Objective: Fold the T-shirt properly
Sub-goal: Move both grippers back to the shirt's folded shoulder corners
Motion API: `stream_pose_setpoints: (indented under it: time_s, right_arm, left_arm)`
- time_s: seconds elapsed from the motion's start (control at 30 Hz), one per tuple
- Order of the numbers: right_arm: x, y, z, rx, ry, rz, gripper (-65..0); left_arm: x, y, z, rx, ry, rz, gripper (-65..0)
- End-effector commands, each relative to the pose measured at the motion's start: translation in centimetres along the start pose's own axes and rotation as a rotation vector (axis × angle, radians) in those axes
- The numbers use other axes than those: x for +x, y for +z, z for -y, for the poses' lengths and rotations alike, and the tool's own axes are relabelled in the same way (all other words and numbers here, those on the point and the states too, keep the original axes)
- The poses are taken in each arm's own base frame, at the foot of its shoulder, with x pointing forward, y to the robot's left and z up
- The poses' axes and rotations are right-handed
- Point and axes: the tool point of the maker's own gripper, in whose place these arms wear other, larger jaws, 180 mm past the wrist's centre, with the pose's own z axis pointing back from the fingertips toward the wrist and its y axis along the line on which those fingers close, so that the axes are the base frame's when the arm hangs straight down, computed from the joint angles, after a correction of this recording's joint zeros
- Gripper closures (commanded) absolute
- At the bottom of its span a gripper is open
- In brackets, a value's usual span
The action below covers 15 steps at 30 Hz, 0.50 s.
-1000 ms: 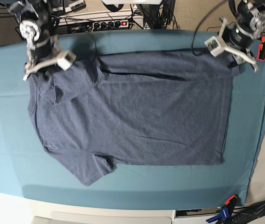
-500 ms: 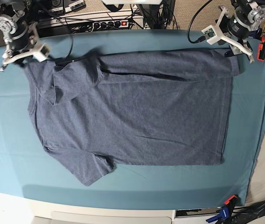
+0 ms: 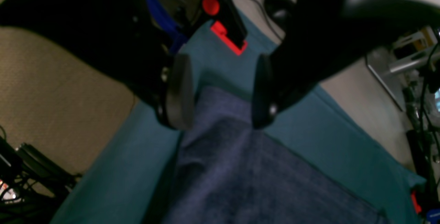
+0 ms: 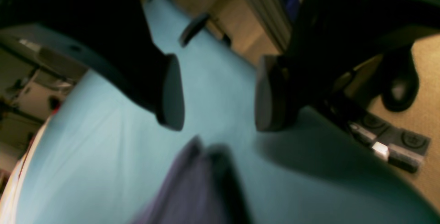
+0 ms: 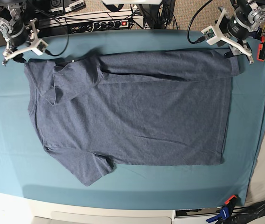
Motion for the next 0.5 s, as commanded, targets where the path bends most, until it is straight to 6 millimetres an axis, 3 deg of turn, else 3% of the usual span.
stream_pose_setpoints:
  time_s: [0.0,0.13,0.3,0.47]
  right_arm:
    - [-0.5,-0.2,1.4,-0.044,0.020,-0.017,-33.7]
    - [-1.2,-0.9,3.0,-0.087,0.041,-0.047,-33.7]
    - [0.1,-1.4,4.7,-0.132,0.194,-0.034,-33.7]
    - [2.1,-1.8,4.8,-0.174,0.306,-0.004,-33.7]
  left_arm:
    - [0.4,0.2,-0.6,0.019,-0.012,0.017,-29.9]
    - [0.7,0.3,-0.7,0.022,-0.009,0.033,-29.9]
    - [0.7,0.3,-0.7,0.022,-0.009,0.033,-29.9]
    - [0.7,0.3,-0.7,0.024,-0.007,0.033,-29.9]
